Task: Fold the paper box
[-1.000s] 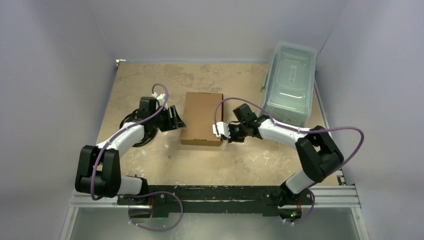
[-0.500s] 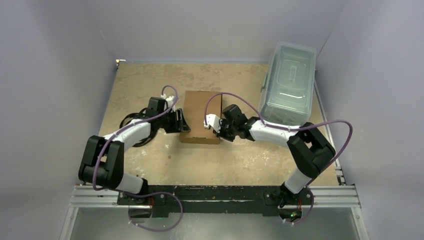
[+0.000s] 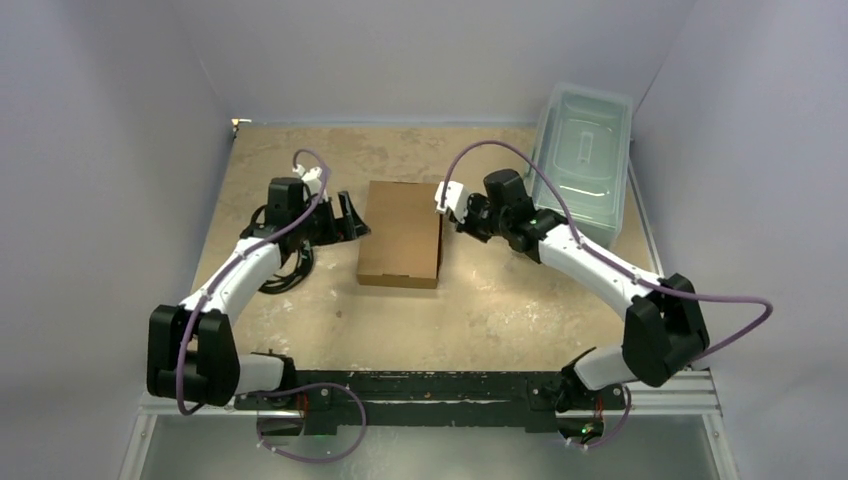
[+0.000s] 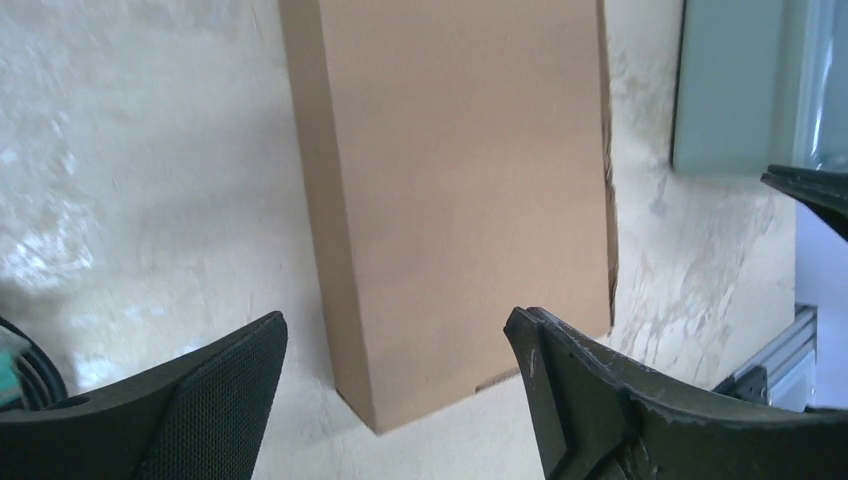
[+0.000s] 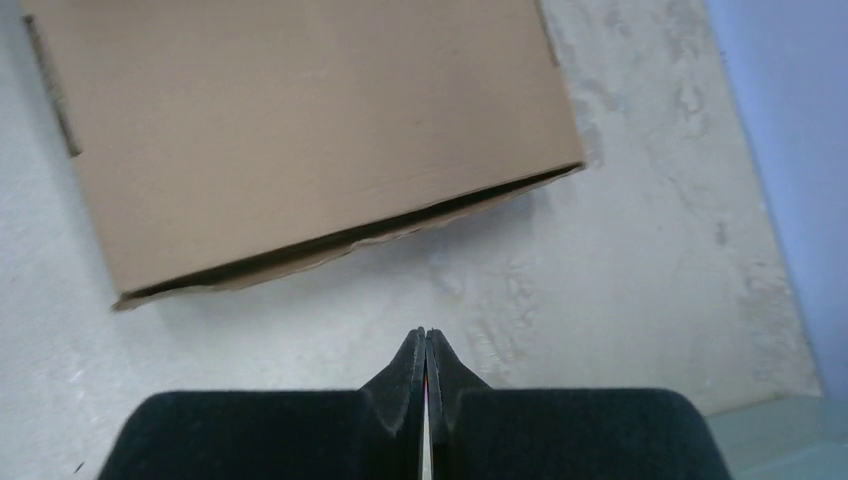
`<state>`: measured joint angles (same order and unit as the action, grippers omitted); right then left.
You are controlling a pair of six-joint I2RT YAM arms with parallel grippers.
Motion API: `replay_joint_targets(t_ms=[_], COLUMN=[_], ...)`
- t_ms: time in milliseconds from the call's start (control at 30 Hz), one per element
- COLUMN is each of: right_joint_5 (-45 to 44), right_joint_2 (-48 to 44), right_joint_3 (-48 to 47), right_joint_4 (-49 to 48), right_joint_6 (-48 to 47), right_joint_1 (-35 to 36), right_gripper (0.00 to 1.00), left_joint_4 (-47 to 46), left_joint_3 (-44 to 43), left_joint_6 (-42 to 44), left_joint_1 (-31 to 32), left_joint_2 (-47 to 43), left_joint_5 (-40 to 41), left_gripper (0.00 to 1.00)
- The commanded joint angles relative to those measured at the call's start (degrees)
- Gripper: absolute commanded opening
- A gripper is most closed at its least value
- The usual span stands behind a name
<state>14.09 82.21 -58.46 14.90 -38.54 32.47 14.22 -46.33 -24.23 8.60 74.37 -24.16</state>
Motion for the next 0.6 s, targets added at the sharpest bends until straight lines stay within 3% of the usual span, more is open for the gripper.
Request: replay_joint_targets(t_ms=[0, 200, 367, 567], right_joint_5=[-6.0, -6.0, -2.5, 6.0], right_joint_2=[6.0, 20.2, 24.5, 29.6], right_joint_3=[-6.1, -18.1, -18.7, -22.3], right_joint_4=[-3.6, 6.5, 7.0, 6.2], right_joint_6=[2.6, 1.8, 1.9, 9.9], right_joint_1=[0.6, -0.3, -0.3, -0.1], right_gripper=[0.0, 0.0, 0.0, 0.0], left_joint_4=[-3.5, -4.4, -3.2, -1.8], left_joint_3=[-6.0, -11.1, -12.0, -12.4], left_joint_6=[-0.2, -1.1, -0.9, 0.1], left_joint_1=[-1.8, -1.8, -1.5, 1.8], left_joint_2=[5.2, 16.2, 22.4, 24.4], left_joint_5=[-0.9, -4.1, -8.5, -9.9], left_gripper=[0.83, 0.79, 0.74, 0.73])
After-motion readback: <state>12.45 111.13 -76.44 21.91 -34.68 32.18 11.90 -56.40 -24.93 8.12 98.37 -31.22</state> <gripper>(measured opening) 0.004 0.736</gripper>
